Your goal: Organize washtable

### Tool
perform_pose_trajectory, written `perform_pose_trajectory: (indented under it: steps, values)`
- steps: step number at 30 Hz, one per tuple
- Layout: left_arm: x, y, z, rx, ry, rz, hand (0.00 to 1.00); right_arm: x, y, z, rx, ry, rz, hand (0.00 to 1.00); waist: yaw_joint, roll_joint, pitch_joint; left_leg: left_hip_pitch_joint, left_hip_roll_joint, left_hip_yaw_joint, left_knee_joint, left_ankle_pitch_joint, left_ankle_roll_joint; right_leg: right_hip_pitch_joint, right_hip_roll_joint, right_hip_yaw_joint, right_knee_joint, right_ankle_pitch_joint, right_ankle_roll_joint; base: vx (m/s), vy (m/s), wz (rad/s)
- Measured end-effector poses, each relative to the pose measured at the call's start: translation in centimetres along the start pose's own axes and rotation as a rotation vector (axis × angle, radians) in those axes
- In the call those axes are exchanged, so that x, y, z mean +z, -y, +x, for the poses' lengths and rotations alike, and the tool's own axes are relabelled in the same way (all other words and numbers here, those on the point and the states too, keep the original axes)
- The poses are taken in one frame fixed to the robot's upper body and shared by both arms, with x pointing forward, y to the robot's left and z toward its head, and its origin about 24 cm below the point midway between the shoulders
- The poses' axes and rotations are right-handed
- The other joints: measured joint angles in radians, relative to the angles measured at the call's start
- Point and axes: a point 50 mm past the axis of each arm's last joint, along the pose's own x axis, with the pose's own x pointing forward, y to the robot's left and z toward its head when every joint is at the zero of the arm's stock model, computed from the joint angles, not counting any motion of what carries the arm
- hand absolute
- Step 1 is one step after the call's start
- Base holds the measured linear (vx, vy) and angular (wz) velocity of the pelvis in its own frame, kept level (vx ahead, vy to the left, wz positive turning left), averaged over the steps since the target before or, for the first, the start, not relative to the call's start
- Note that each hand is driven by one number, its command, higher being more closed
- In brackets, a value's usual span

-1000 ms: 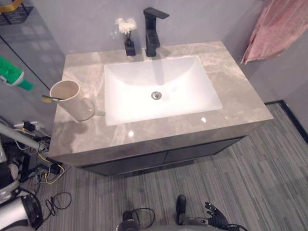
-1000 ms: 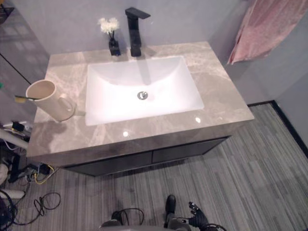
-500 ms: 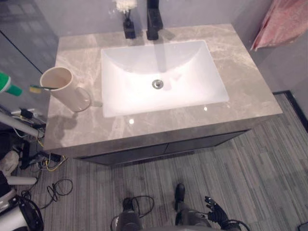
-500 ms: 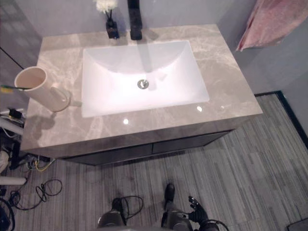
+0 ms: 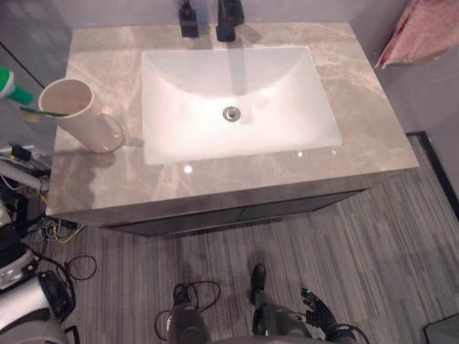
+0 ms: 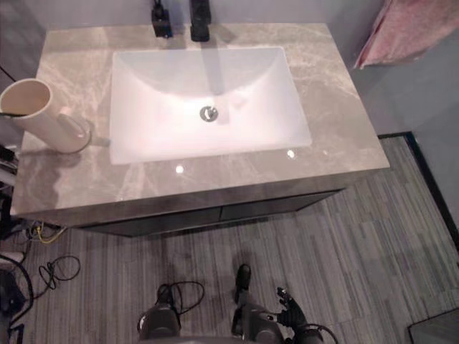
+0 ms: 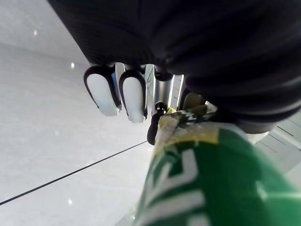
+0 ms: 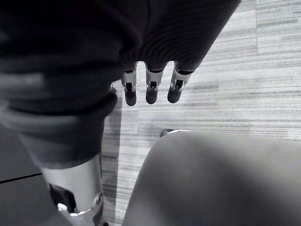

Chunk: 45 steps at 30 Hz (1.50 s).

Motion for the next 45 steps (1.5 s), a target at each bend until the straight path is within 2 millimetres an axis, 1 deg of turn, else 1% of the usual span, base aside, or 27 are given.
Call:
perform_pose_trajectory:
  steps: [3, 4, 8, 14, 17, 22, 25, 31, 36, 41, 45]
  values:
    - [0.4, 0.5, 0.5, 0.016, 0.010, -0.021, 1.00, 0.2, -0.3, 0.0, 0.014, 0.007, -0.007, 0.00, 0.003, -0.007, 0.002, -0.003, 0.002, -0.001, 0.002, 0.000, 0.000, -0.001, 0.001, 0.000, 0.000, 0.001, -0.001, 0.00, 0.000, 0.00]
    - [0.7, 0.5, 1.1, 0.031, 0.026, -0.029, 1.00, 0.4, -0.4, 0.1, 0.021, 0.020, -0.010, 0.00, 0.002, -0.015, 0.006, -0.005, 0.003, 0.000, 0.005, 0.000, 0.000, -0.003, 0.002, 0.001, 0.000, 0.002, -0.002, 0.00, 0.000, 0.00]
    - [1.1, 0.5, 1.7, 0.050, 0.055, -0.016, 1.00, 0.9, -0.8, 0.1, 0.026, 0.048, 0.006, 0.00, 0.003, -0.026, 0.008, -0.020, 0.015, -0.003, 0.020, -0.005, -0.007, -0.011, 0.011, 0.002, 0.000, 0.004, -0.005, 0.01, -0.024, -0.02]
    - [0.3, 1.4, 2.0, 0.038, 0.013, 0.019, 1.00, 1.2, -1.1, 0.1, 0.037, 0.064, 0.019, 0.00, 0.003, -0.027, 0.008, -0.022, 0.017, -0.003, 0.024, -0.005, -0.007, -0.014, 0.013, 0.003, 0.000, 0.006, -0.008, 0.00, -0.005, 0.00]
    - [0.3, 1.5, 2.3, 0.051, 0.006, 0.024, 1.00, 1.3, -1.3, 0.0, 0.044, 0.070, 0.019, 0.00, 0.003, -0.027, 0.008, -0.023, 0.018, -0.003, 0.025, -0.005, -0.007, -0.014, 0.014, 0.004, 0.000, 0.007, -0.009, 0.00, 0.000, 0.00]
    - [0.3, 1.5, 2.7, 0.049, 0.027, 0.111, 1.00, 1.4, -1.6, 0.0, 0.065, 0.074, 0.017, 0.00, 0.003, -0.030, 0.008, -0.025, 0.020, -0.004, 0.028, -0.005, -0.007, -0.015, 0.016, 0.004, 0.000, 0.009, -0.010, 0.00, 0.000, 0.00]
    - [0.4, 1.4, 2.9, 0.047, 0.042, 0.135, 1.00, 1.4, -1.8, 0.0, 0.072, 0.078, 0.015, 0.00, 0.004, -0.032, 0.007, -0.025, 0.021, -0.003, 0.029, -0.005, -0.007, -0.015, 0.017, 0.005, 0.000, 0.009, -0.011, 0.00, 0.000, 0.00]
    - [0.6, 1.2, 3.1, 0.060, 0.078, 0.174, 1.00, 1.4, -2.1, 0.0, 0.083, 0.081, 0.015, 0.00, 0.009, -0.043, 0.010, -0.041, 0.021, -0.004, 0.034, -0.004, -0.007, -0.032, 0.018, 0.007, 0.000, 0.015, -0.012, 0.00, 0.000, 0.00]
    - [0.5, 1.3, 2.7, 0.039, 0.099, 0.221, 1.00, 1.5, -2.2, 0.0, 0.086, 0.092, 0.016, 0.00, 0.012, -0.048, 0.011, -0.041, 0.021, -0.006, 0.034, -0.004, -0.007, -0.032, 0.018, 0.007, 0.000, 0.016, -0.011, 0.00, 0.000, 0.00]
    - [0.6, 1.4, 2.7, 0.030, 0.128, 0.264, 1.00, 1.4, -2.4, -0.2, 0.089, 0.094, 0.019, 0.00, 0.027, -0.055, 0.017, -0.044, 0.021, -0.015, 0.036, -0.004, -0.008, -0.031, 0.019, 0.005, 0.000, 0.017, -0.011, 0.00, -0.003, 0.01]
    - [0.4, 1.3, 2.4, 0.021, 0.134, 0.298, 1.00, 1.3, -2.5, -0.2, 0.090, 0.095, 0.021, 0.00, 0.028, -0.062, 0.021, -0.051, 0.020, -0.028, 0.038, -0.003, -0.009, -0.031, 0.019, -0.001, 0.000, 0.017, -0.011, 0.02, -0.010, 0.06]
